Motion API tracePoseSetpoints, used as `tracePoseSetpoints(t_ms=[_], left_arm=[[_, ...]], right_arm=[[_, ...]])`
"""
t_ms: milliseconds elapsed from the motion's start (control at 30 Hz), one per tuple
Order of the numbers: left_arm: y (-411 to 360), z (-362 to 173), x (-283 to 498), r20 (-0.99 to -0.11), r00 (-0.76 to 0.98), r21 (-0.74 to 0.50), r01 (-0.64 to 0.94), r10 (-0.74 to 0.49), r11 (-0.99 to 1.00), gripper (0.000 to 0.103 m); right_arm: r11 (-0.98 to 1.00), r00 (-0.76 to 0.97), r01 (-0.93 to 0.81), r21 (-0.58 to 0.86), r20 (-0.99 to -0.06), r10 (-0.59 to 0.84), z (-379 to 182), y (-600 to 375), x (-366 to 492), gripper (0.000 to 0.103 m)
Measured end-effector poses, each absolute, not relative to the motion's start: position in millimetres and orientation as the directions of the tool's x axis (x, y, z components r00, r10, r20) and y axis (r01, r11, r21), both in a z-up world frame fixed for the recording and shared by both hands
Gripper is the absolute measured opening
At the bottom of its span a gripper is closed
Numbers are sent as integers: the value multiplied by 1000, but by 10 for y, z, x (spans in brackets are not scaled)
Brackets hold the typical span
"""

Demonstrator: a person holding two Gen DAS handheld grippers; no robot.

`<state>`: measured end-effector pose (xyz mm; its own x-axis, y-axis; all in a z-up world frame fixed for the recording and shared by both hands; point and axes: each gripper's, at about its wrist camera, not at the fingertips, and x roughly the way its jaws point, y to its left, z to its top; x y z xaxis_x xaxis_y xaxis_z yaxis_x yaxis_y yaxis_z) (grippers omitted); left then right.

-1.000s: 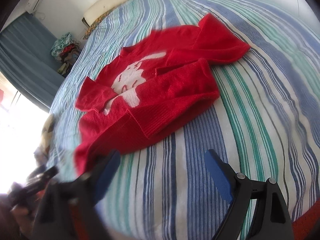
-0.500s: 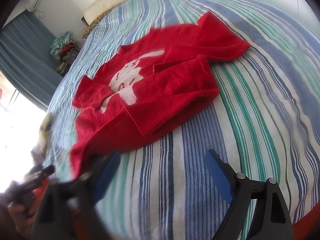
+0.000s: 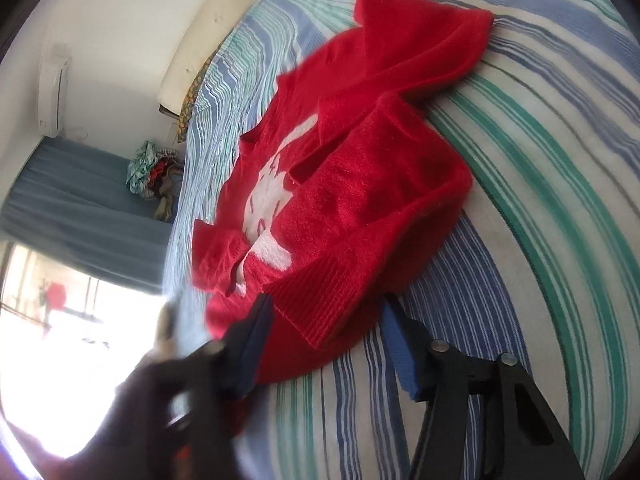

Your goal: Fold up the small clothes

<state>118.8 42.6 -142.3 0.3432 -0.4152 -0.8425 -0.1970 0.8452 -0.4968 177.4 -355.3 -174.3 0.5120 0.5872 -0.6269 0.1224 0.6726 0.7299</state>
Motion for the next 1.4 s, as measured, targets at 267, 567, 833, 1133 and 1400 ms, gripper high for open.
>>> tracePoseSetpoints(t_ms=[267,567,833,1133,1400], left_arm=[[587,-1052,1052,-843,308,-483,-74,-440,872,4],[400,-1346,999,-951,167,-260,15,-259,965,20],[438,-1386,910,-918,220,-346,-34,-331,938,59],[252,-1445,936,-940,175,-303,-30,-294,952,2],[282,-1355,806,-983,144,-117,-7,-114,993,1]], right_arm=[[690,495,11,724,-603,626,-1232,-3663,1535,5],[790,242,140,597,-794,557,-1536,-4002,1087,5],[829,229,141,542,-832,505,-1742,-3880,1144,21],[862,168,83,500,-860,482,-1860,-3754,1134,4],[947,171,19,320,-934,313,-1444,-3799,1045,3]])
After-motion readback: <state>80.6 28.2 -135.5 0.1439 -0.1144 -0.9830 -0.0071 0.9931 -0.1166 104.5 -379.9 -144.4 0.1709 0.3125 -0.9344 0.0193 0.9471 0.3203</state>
